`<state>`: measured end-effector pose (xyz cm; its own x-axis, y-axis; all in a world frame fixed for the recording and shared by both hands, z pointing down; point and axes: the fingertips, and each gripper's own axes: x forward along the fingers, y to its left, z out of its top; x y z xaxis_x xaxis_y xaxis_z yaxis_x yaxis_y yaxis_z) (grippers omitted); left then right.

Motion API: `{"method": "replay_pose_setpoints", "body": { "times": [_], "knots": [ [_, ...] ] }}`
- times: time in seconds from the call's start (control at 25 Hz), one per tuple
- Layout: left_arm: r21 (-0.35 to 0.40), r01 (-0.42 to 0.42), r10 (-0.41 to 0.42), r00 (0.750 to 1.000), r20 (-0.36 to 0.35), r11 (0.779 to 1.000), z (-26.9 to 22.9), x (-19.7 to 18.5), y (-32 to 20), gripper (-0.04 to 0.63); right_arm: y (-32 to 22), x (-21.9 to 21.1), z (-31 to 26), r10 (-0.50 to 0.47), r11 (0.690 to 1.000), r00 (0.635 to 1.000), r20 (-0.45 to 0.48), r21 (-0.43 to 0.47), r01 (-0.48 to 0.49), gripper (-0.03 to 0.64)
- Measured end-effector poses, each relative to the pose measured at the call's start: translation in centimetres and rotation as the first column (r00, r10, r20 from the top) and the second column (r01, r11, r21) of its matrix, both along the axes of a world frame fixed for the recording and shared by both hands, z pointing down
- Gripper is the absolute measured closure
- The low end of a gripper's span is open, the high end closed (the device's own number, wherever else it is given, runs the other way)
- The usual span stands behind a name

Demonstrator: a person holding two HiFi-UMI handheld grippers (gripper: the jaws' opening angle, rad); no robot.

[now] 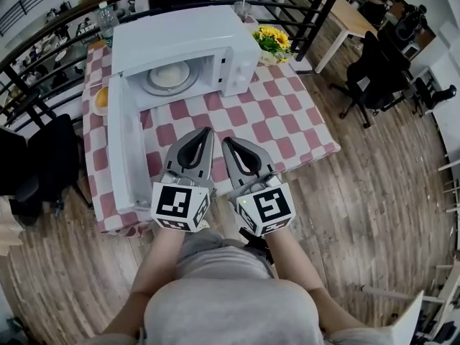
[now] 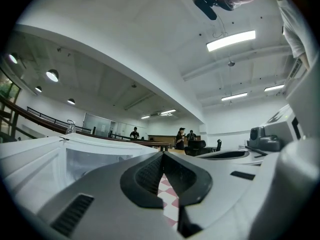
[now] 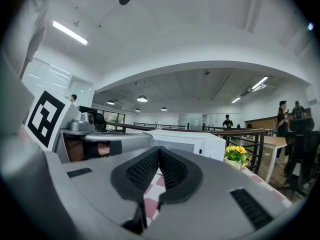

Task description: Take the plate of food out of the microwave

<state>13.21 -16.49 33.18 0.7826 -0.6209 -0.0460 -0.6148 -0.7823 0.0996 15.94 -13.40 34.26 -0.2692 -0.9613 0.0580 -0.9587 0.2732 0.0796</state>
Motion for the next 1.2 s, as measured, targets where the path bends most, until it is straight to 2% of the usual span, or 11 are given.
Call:
{"method": "replay_pose_setpoints", "body": {
  "times": [0.28,0.56,0.8,1.2],
  "knots": [
    [-0.027,-0.013,0.014,1.000,0.003,1.000,0.7,-0.1,-2.1,0.594,-3.0,0.3,0.5,-0.004,1.000,1.000,0.012,-0.004,0.004,0.591],
    [-0.074,0.046,-0.047,0.999,-0.010,0.996,1.2,-0.7,-4.4,0.594,-4.7,0.3,0.9,-0.038,0.999,0.999,0.012,-0.024,0.038,0.591],
    [-0.090,0.090,-0.092,0.996,-0.009,0.992,1.9,0.2,-6.8,0.594,-6.8,0.6,1.4,-0.102,0.994,0.995,-0.006,-0.035,0.102,0.591],
    [-0.188,0.179,-0.192,0.980,-0.054,0.966,3.7,0.9,-11.3,0.594,-11.0,2.7,2.4,-0.162,0.985,0.987,-0.014,-0.056,0.161,0.591]
  ]
}}
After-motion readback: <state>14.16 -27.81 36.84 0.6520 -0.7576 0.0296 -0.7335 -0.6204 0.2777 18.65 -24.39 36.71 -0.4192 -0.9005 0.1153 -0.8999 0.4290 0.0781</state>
